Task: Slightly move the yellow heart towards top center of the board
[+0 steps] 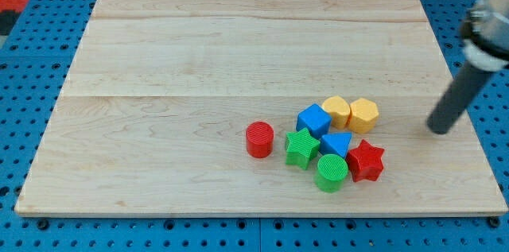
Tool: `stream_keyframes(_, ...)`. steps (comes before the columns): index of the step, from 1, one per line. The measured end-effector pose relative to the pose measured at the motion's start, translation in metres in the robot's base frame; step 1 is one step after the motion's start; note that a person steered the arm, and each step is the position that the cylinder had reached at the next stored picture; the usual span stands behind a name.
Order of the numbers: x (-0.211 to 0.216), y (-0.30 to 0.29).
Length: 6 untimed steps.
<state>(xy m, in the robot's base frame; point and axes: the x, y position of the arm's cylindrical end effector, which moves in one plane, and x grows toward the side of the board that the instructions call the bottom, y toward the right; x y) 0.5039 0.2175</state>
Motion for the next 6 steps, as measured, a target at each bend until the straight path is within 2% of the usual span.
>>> stream_keyframes(2, -0.005, -0.148)
stream_keyframes(4, -0.028, -0.163)
stream_keyframes(6, -0.07, -0.146)
